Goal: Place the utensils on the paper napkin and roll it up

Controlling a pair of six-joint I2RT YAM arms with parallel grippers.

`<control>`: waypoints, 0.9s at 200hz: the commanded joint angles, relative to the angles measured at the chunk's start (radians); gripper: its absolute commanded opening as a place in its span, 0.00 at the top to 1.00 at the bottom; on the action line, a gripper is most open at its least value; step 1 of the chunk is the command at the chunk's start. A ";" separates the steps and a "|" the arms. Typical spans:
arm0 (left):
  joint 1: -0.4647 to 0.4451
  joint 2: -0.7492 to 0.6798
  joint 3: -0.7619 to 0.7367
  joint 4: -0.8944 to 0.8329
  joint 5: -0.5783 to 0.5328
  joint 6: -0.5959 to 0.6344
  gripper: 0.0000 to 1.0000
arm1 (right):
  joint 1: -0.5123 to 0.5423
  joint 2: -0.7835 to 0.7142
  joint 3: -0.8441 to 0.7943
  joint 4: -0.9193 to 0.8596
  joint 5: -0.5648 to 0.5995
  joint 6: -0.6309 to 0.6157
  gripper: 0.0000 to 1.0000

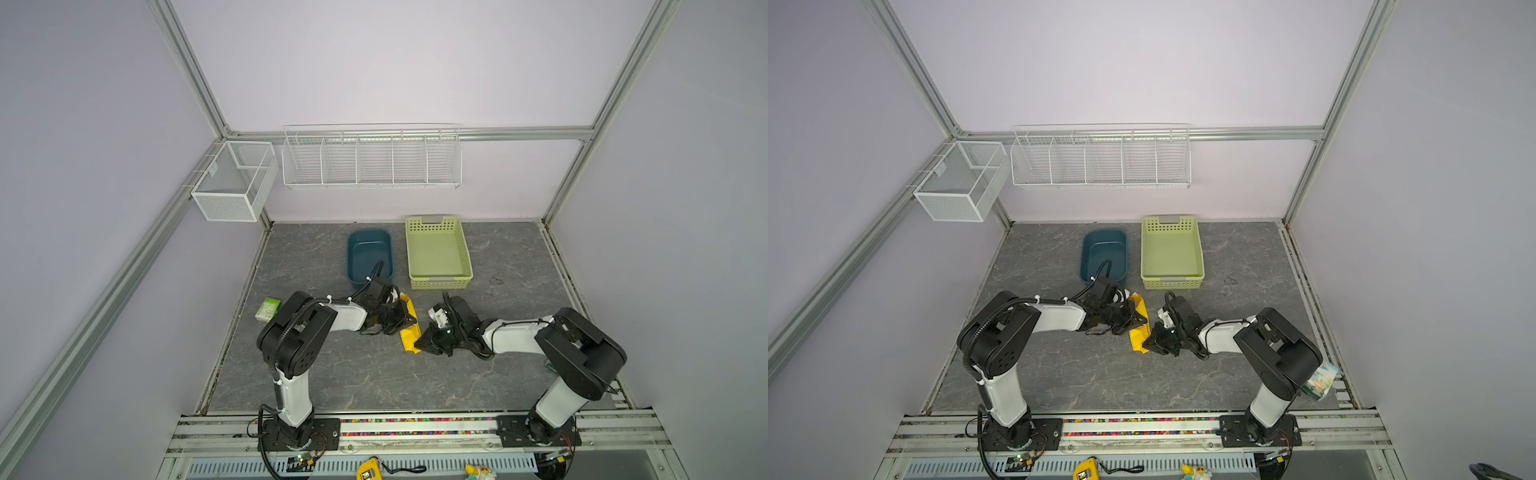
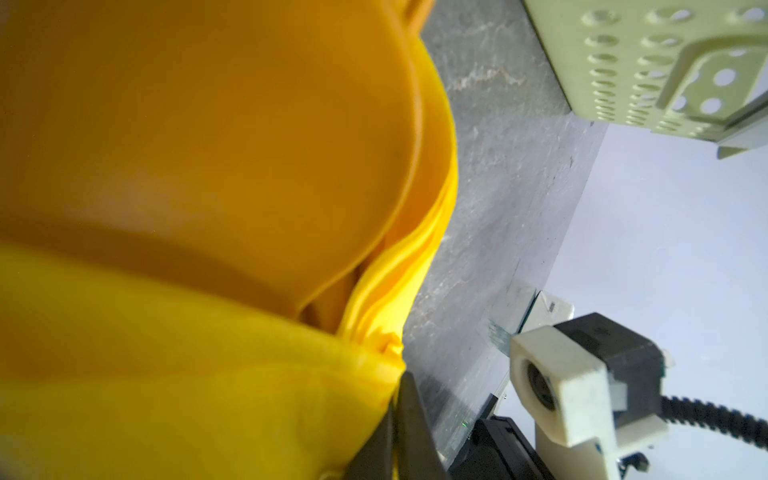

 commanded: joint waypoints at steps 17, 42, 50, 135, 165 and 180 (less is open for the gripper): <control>-0.002 0.001 -0.030 -0.038 -0.045 -0.017 1.00 | 0.007 0.014 0.018 0.034 -0.017 0.018 0.89; -0.002 -0.001 -0.032 -0.037 -0.045 -0.019 1.00 | 0.015 0.003 0.019 0.060 -0.017 0.024 0.89; -0.001 -0.002 -0.033 -0.036 -0.046 -0.021 1.00 | 0.017 0.004 0.028 0.043 -0.015 0.015 0.88; -0.003 -0.119 0.020 -0.143 -0.061 0.011 1.00 | 0.041 0.066 0.075 -0.262 0.093 -0.099 0.91; -0.010 -0.140 0.070 -0.196 -0.054 0.029 1.00 | 0.051 0.069 0.063 -0.278 0.102 -0.109 0.92; -0.020 -0.129 0.099 -0.214 -0.046 0.038 1.00 | 0.051 0.065 0.061 -0.280 0.104 -0.111 0.92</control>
